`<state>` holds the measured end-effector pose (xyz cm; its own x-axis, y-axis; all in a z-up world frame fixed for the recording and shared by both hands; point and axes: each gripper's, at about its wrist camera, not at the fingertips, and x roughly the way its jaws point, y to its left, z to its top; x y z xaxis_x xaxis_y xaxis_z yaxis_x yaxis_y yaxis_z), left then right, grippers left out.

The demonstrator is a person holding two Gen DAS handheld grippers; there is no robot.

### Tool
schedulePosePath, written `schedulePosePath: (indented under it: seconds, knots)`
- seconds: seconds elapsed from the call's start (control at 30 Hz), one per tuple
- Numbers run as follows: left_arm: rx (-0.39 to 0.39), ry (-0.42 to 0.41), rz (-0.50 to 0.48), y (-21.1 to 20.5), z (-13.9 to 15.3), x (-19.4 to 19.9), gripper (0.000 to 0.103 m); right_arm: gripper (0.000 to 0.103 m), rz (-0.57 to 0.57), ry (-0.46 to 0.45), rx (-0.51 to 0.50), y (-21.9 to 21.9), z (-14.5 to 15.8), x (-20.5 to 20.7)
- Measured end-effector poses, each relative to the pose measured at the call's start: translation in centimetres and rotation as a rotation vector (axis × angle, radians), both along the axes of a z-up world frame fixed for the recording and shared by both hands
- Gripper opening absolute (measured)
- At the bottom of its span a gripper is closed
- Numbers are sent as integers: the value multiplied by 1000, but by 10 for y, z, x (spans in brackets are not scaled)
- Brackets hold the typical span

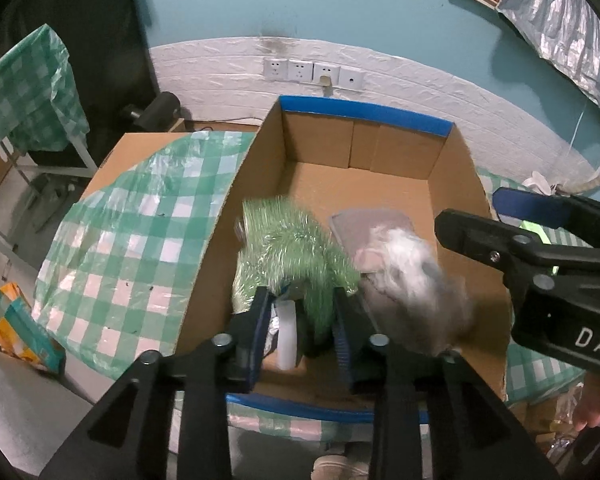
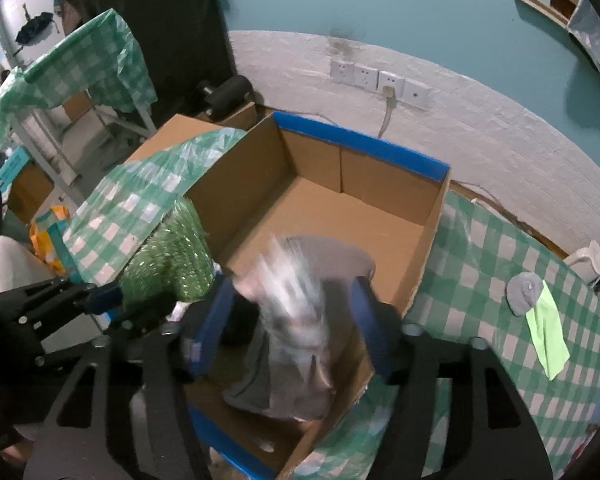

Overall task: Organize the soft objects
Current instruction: 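Open both tools to drop the scrubber and taped bundle into the box, then move both tools back toward the grey beanie and lime-green cloth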

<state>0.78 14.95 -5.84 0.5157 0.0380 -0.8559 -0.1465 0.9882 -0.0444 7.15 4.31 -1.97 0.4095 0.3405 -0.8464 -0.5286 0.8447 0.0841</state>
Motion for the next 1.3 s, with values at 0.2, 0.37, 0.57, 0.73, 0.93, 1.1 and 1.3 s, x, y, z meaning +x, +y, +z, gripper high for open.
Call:
schedulePosePath:
  seconds: [0.2, 0.37, 0.57, 0.73, 0.93, 1.1, 1.3]
  knots:
    - [13, -19, 5, 0, 6, -2, 44, 71, -23, -16, 8, -7, 5, 2]
    - [9, -37, -5, -3, 12, -4, 45, 71, -44, -20, 15, -17, 7, 2]
    - [28, -65, -23, -12, 21, -6, 54, 72, -60, -29, 26, -28, 13, 1]
    - [25, -88, -45, -21, 26, -8, 60, 72, -79, -34, 37, -37, 18, 1]
    - [34, -92, -77, -37, 28, -8, 63, 73, -99, -41, 48, -52, 23, 1]
    - [40, -96, -96, -47, 30, -8, 63, 73, -118, -41, 53, -65, 23, 0]
    - [37, -101, -114, -58, 33, -8, 64, 73, -142, -42, 55, -83, 22, -2]
